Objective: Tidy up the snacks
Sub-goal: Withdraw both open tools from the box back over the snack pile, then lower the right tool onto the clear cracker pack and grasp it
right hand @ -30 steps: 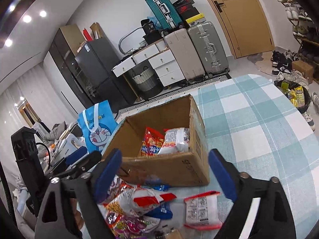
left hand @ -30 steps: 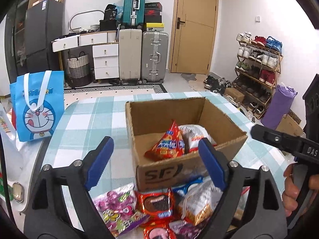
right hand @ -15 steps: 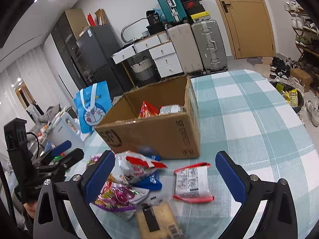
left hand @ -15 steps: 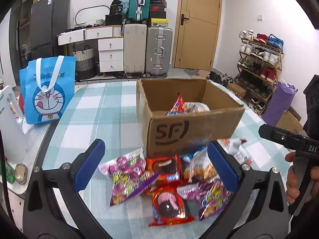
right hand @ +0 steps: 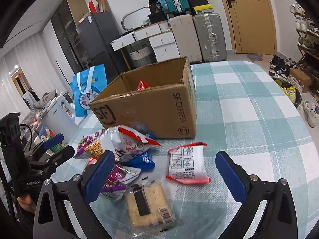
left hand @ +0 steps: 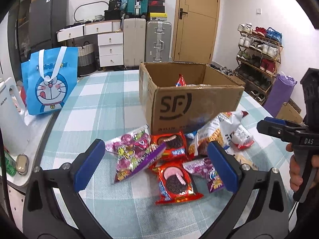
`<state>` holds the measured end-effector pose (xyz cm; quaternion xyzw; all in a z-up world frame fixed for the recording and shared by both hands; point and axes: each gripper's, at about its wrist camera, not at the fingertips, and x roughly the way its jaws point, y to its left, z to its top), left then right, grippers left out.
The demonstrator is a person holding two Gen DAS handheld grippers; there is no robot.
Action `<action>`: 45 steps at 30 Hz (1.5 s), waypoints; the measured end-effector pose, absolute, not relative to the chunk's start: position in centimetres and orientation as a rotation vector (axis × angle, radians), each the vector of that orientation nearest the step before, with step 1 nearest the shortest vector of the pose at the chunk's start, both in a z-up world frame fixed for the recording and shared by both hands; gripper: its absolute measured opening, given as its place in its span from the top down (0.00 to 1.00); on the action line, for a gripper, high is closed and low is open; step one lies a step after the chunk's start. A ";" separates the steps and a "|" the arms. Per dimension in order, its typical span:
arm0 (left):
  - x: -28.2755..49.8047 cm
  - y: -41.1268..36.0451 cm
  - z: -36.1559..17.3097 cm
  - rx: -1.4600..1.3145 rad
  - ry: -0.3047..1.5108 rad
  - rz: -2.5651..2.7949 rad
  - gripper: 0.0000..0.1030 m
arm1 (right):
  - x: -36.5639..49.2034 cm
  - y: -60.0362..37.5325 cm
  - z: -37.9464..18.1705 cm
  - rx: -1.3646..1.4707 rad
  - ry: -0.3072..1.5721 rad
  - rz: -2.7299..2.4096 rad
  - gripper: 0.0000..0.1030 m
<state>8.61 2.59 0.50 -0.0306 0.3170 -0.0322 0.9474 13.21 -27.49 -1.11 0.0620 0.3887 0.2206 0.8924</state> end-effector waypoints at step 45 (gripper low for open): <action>8.7 0.9 -4.2 -0.049 0.764 -0.166 0.01 | 10.0 -22.6 -6.3 -0.190 0.999 0.560 0.02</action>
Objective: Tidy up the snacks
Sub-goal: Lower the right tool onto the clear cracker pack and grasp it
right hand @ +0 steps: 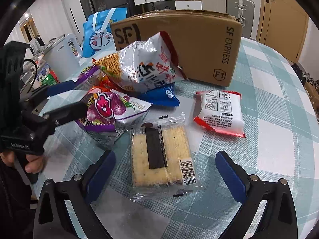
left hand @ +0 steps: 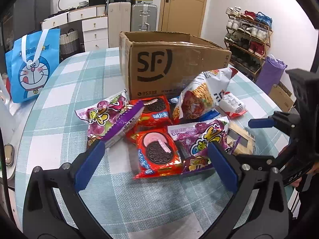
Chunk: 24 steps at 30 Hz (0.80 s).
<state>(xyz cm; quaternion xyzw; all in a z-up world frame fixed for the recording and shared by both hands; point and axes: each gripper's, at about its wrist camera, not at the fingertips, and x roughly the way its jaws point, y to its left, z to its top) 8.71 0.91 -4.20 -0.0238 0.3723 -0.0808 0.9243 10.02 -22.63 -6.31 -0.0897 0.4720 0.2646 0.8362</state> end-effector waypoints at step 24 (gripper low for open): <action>8.9 2.4 -3.8 -0.049 0.794 -0.156 0.01 | 8.7 -23.7 -3.6 -0.204 0.881 0.604 0.43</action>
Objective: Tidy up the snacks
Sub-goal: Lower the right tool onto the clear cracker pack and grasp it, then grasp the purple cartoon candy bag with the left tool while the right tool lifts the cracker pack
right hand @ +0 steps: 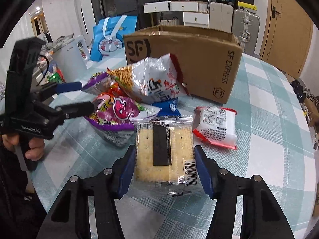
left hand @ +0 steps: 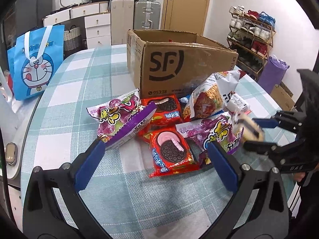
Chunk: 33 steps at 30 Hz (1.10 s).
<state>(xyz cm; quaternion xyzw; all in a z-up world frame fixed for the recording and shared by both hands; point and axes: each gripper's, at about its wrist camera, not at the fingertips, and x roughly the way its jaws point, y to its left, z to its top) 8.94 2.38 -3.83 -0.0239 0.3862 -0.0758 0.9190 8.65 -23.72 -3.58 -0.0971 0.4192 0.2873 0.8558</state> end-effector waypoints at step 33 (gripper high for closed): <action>8.0 -6.3 -3.6 0.000 0.825 -0.333 0.01 | 9.2 -26.8 -1.3 -0.070 0.818 0.571 0.43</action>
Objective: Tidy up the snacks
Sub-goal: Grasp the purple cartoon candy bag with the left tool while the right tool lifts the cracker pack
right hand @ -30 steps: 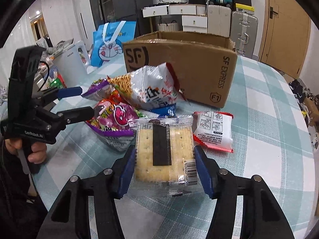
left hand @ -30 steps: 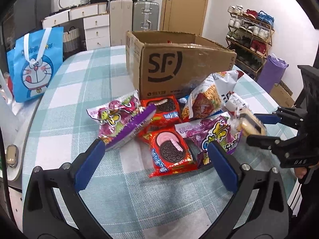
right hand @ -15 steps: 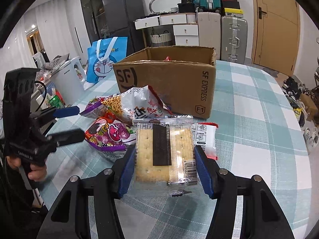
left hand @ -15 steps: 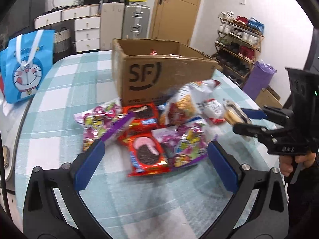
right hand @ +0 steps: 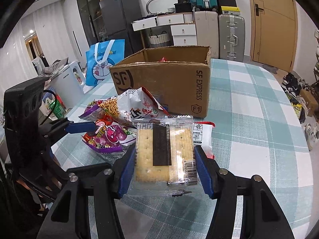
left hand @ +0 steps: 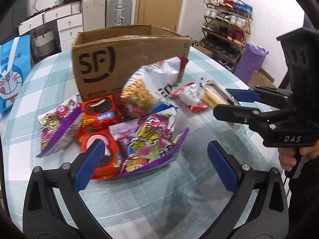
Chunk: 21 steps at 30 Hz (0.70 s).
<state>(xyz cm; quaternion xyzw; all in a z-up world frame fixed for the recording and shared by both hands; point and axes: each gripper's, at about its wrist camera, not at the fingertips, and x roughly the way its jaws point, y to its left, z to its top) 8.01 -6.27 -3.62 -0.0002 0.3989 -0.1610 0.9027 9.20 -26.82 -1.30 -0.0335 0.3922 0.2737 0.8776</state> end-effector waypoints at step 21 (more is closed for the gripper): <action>9.0 -10.0 -5.6 0.065 0.851 -0.323 0.60 | 9.2 -27.2 -0.9 -0.050 0.804 0.571 0.43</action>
